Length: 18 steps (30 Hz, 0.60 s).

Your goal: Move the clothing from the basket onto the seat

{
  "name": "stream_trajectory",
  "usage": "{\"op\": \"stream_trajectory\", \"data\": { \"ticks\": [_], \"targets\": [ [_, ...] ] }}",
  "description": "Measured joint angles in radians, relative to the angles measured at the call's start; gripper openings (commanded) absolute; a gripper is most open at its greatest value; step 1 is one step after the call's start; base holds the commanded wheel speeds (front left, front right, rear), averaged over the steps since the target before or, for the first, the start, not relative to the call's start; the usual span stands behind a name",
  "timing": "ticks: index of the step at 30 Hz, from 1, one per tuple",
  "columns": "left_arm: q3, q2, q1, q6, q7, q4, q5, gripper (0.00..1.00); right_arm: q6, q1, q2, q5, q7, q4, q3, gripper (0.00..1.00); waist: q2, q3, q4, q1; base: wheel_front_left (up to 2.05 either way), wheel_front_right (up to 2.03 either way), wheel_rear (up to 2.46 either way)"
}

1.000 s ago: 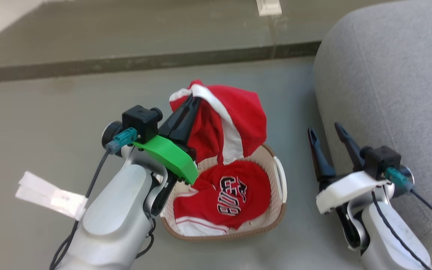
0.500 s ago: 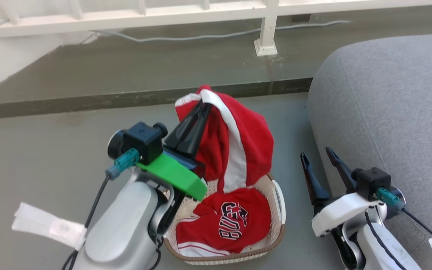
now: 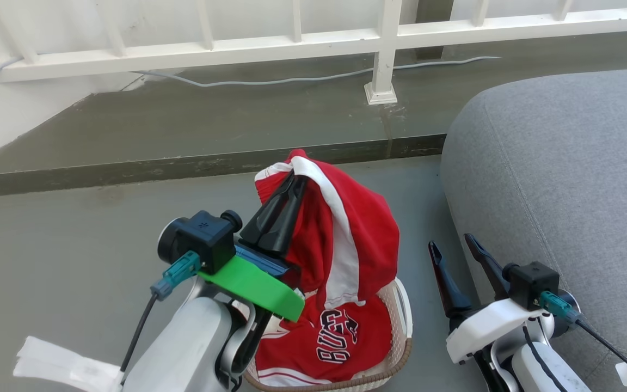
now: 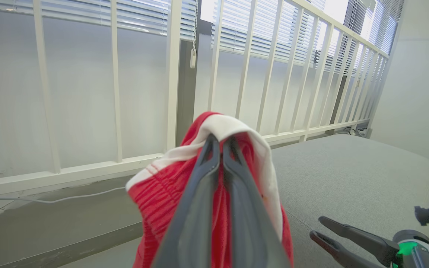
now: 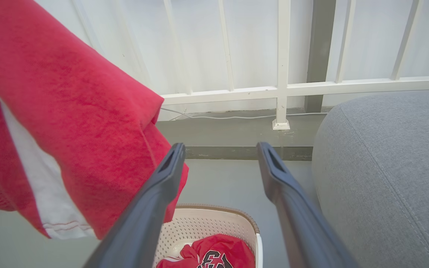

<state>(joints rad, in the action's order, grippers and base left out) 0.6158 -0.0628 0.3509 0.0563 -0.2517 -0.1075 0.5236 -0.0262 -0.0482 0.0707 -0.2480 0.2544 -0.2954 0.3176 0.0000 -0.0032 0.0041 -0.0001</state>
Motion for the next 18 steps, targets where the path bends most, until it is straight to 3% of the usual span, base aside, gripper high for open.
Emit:
{"op": "stream_trajectory", "data": {
  "ticks": [10, 18],
  "targets": [
    [0.002, -0.023, -0.036, -0.022, 0.000, 0.065, -0.007, 0.00, 0.001, 0.017, -0.001, -0.005, -0.005, 0.023, 0.004, 1.00, 0.0000, -0.003, -0.006, 0.0000, 0.00, 0.00, 0.00],
    [0.004, -0.036, -0.054, -0.033, 0.006, 0.102, -0.008, 0.00, -0.002, 0.010, -0.001, -0.007, -0.005, 0.111, 0.018, 1.00, 0.0000, -0.002, -0.010, 0.0000, 0.00, 0.00, 0.00]
  ]
}}
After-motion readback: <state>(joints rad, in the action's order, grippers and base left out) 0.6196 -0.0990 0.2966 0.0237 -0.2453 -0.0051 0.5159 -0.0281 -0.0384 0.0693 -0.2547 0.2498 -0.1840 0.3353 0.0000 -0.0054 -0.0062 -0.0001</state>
